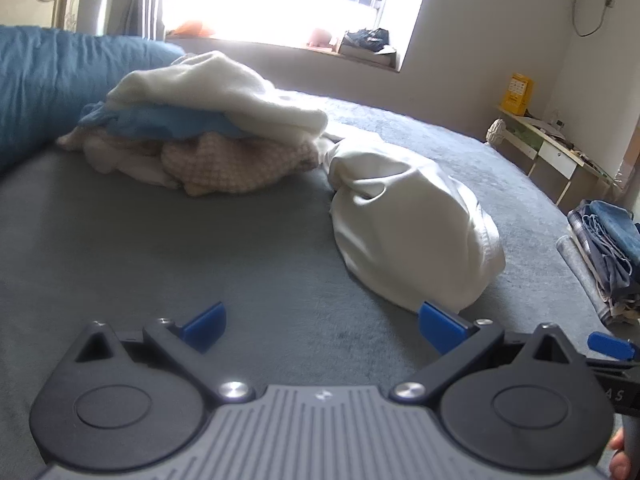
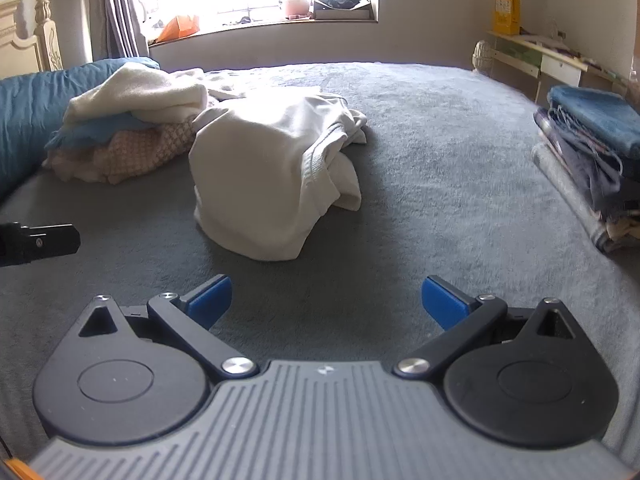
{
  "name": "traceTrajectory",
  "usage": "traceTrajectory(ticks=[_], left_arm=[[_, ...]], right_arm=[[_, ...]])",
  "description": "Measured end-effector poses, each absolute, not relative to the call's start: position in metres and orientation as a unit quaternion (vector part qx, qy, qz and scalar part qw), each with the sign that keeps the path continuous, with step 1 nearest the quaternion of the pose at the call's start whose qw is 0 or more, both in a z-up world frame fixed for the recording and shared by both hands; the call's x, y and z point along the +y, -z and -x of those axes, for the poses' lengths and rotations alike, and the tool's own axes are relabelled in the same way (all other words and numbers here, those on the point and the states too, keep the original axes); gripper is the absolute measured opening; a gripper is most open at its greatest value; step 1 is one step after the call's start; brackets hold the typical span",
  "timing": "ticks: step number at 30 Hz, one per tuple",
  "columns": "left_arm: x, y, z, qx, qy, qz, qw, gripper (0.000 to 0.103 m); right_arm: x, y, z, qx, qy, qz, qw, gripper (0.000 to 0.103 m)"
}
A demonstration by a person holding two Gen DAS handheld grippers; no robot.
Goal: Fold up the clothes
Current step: 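Grasp the white sweatshirt with the right gripper while the left gripper approaches it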
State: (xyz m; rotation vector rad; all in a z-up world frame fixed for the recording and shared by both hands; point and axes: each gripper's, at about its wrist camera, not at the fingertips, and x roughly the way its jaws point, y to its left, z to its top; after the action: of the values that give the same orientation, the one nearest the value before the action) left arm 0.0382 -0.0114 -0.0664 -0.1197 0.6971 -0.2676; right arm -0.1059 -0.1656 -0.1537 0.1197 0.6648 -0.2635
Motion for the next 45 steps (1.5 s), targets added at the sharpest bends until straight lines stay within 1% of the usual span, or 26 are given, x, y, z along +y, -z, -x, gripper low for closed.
traceTrajectory(ticks=[6, 9, 12, 19, 22, 23, 24, 25, 26, 27, 28, 29, 30, 33, 36, 39, 41, 45], left_arm=[[-0.031, 0.074, -0.056, 0.306, 0.174, 0.019, 0.936, 0.103], [-0.048, 0.080, -0.059, 0.280, 0.200, -0.025, 0.939, 0.103], [-0.068, 0.089, -0.062, 0.258, 0.221, -0.064, 0.938, 0.103], [-0.104, 0.110, -0.072, 0.236, 0.267, -0.109, 0.928, 0.103], [-0.114, 0.114, -0.074, 0.220, 0.276, -0.125, 0.927, 0.103], [-0.117, 0.115, -0.074, 0.214, 0.278, -0.130, 0.927, 0.102], [-0.119, 0.116, -0.074, 0.207, 0.279, -0.132, 0.928, 0.101], [-0.121, 0.117, -0.073, 0.203, 0.278, -0.133, 0.929, 0.100], [-0.123, 0.118, -0.072, 0.199, 0.278, -0.133, 0.930, 0.095], [-0.125, 0.120, -0.072, 0.198, 0.278, -0.134, 0.930, 0.087], [-0.127, 0.122, -0.072, 0.200, 0.280, -0.136, 0.929, 0.084], [-0.129, 0.124, -0.072, 0.203, 0.282, -0.138, 0.928, 0.081], [-0.131, 0.126, -0.071, 0.205, 0.286, -0.140, 0.926, 0.080], [-0.134, 0.129, -0.068, 0.199, 0.302, -0.144, 0.921, 0.080], [-0.135, 0.128, -0.064, 0.187, 0.306, -0.144, 0.922, 0.082], [-0.134, 0.127, -0.063, 0.179, 0.281, -0.146, 0.931, 0.083], [-0.126, 0.125, -0.064, 0.181, 0.253, -0.136, 0.941, 0.082], [-0.096, 0.117, -0.062, 0.193, 0.206, -0.103, 0.954, 0.076]], right_arm=[[-0.177, 0.153, 0.087, 0.307, 0.107, -0.037, 0.945, 0.102], [-0.186, 0.149, 0.075, 0.281, 0.102, -0.028, 0.954, 0.102], [-0.199, 0.145, 0.056, 0.281, 0.083, -0.022, 0.956, 0.102], [-0.231, 0.147, 0.007, 0.287, -0.007, -0.094, 0.953, 0.102], [-0.244, 0.158, -0.016, 0.305, -0.014, -0.111, 0.946, 0.099], [-0.249, 0.163, -0.024, 0.313, -0.015, -0.118, 0.942, 0.093], [-0.253, 0.168, -0.031, 0.322, -0.018, -0.127, 0.938, 0.083], [-0.256, 0.173, -0.037, 0.333, -0.021, -0.138, 0.933, 0.077], [-0.259, 0.179, -0.042, 0.344, -0.023, -0.150, 0.926, 0.063], [-0.262, 0.184, -0.047, 0.356, -0.025, -0.162, 0.920, 0.047], [-0.264, 0.186, -0.049, 0.361, -0.032, -0.179, 0.915, 0.038], [-0.265, 0.186, -0.048, 0.362, -0.042, -0.198, 0.910, 0.016], [-0.267, 0.186, -0.047, 0.363, -0.051, -0.217, 0.905, 0.007], [-0.264, 0.174, -0.040, 0.343, -0.105, -0.261, 0.896, 0.004], [-0.254, 0.160, -0.039, 0.329, -0.154, -0.301, 0.882, 0.004], [-0.241, 0.147, -0.040, 0.318, -0.201, -0.333, 0.865, 0.004], [-0.225, 0.138, -0.044, 0.316, -0.228, -0.338, 0.857, 0.003], [-0.177, 0.120, -0.048, 0.323, -0.280, -0.309, 0.849, 0.003]])
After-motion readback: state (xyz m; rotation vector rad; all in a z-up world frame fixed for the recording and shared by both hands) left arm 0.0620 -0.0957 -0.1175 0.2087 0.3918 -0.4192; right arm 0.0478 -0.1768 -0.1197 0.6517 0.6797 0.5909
